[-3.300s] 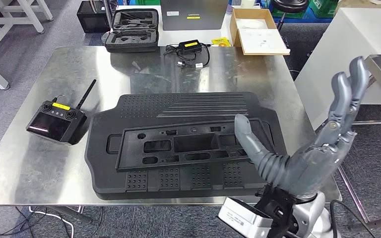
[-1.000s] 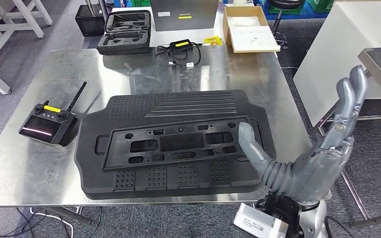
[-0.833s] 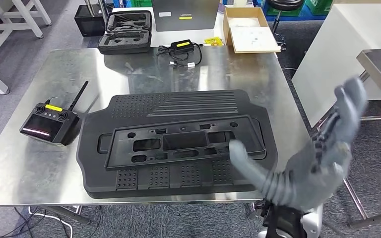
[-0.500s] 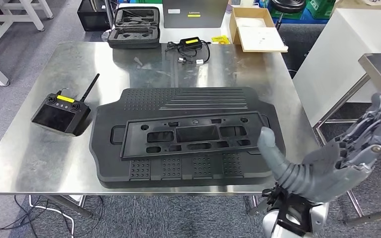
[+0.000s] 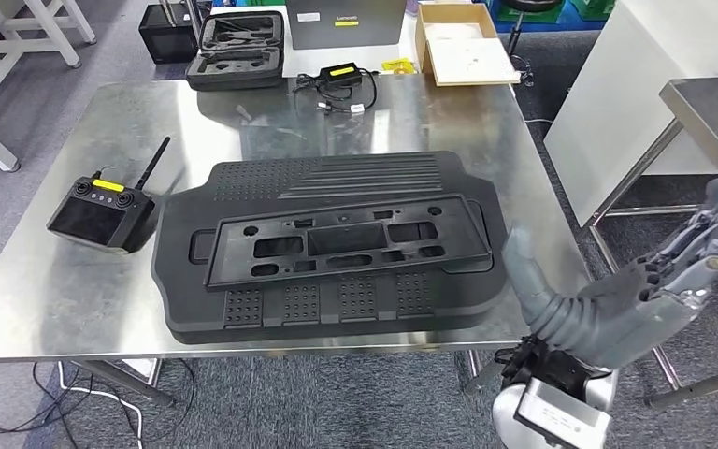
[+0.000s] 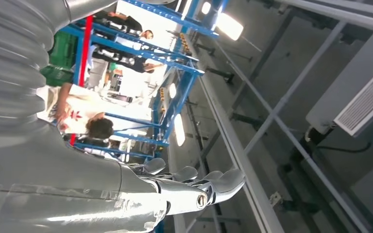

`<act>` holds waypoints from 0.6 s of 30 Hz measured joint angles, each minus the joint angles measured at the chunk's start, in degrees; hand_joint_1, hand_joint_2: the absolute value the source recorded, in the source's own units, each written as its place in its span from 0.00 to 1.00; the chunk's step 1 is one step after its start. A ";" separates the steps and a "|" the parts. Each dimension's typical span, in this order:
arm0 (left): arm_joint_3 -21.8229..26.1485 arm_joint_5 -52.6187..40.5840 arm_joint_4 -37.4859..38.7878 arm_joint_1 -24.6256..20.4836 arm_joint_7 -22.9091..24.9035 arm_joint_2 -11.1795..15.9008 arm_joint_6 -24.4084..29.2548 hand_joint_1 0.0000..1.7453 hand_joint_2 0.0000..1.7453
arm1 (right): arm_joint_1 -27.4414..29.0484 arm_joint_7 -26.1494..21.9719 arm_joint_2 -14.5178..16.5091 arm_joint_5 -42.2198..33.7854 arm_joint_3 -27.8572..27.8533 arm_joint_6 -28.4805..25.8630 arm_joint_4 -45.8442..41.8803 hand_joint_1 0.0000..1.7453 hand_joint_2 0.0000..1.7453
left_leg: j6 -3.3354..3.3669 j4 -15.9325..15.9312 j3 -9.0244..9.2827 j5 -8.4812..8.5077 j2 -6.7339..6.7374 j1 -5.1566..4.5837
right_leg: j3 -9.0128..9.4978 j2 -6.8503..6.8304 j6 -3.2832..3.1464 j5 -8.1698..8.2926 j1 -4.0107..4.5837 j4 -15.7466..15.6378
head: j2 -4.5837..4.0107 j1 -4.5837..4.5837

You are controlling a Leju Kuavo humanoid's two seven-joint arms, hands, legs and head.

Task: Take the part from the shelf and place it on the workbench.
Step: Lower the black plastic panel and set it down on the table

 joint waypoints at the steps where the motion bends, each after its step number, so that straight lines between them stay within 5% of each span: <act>1: -0.01 0.03 0.10 0.03 -0.03 0.00 -0.02 0.00 0.00 | 0.13 0.00 0.18 0.02 -0.28 -0.01 0.09 0.00 1.00 | -0.20 -0.09 0.65 0.54 0.01 0.18 | -0.36 0.01 0.09 0.14 -0.08 0.21 | 0.00 -0.03; 4: -0.01 0.08 0.27 -0.04 -0.08 0.01 -0.18 0.00 0.00 | 0.31 0.21 0.55 0.14 -0.95 -0.04 0.21 0.00 1.00 | -0.55 -10.34 7.05 4.98 -0.06 0.63 | -1.29 0.07 0.65 0.19 -0.38 1.29 | 0.00 -0.22; 6: -0.02 0.10 0.27 -0.05 -0.13 0.00 -0.27 0.00 0.00 | 0.33 0.58 0.62 0.35 -1.22 -0.05 0.21 0.00 1.00 | -0.10 -14.96 9.24 6.10 -0.29 0.53 | -1.78 0.17 1.41 0.30 -0.29 1.92 | 0.00 -0.33; 10: -0.04 0.40 0.29 -0.08 -0.24 -0.01 -0.28 0.00 0.00 | 0.61 2.62 0.62 1.69 -1.82 -0.05 0.21 0.00 1.00 | 1.78 -15.44 8.25 6.74 -0.28 0.47 | -2.63 0.38 2.77 -0.19 -0.37 2.97 | 0.00 -0.13; 12: -0.04 0.66 0.34 -0.15 -0.27 -0.02 -0.28 0.00 0.00 | 0.98 4.08 0.60 2.67 -2.05 -0.05 0.22 0.00 1.00 | 2.82 -15.63 7.46 7.46 -0.05 0.47 | -4.48 0.40 3.13 -4.01 -0.55 7.54 | 0.00 0.13; 15: -0.07 0.78 0.41 -0.06 -0.29 -0.02 -0.29 0.00 0.00 | 1.57 5.25 0.57 3.37 -2.16 -0.05 0.30 0.00 1.00 | 3.44 -15.52 5.99 8.40 0.17 0.03 | -7.72 0.41 3.39 -9.15 -0.57 17.34 | 0.00 0.35; 16: -0.09 0.78 0.43 -0.03 -0.30 -0.02 -0.30 0.00 0.00 | 1.68 5.37 0.57 3.44 -2.19 -0.05 0.35 0.00 1.00 | 3.46 -15.47 5.58 8.67 0.22 -0.13 | -7.34 0.40 3.31 -8.91 -0.55 17.86 | 0.00 0.36; 18: -0.11 0.78 0.45 -0.02 -0.31 -0.02 -0.30 0.00 0.00 | 1.77 5.48 0.57 3.54 -2.22 -0.05 0.43 0.00 1.00 | 3.38 -15.35 5.04 9.10 0.23 -0.37 | -3.36 0.41 2.74 -5.93 -0.42 12.39 | 0.00 0.36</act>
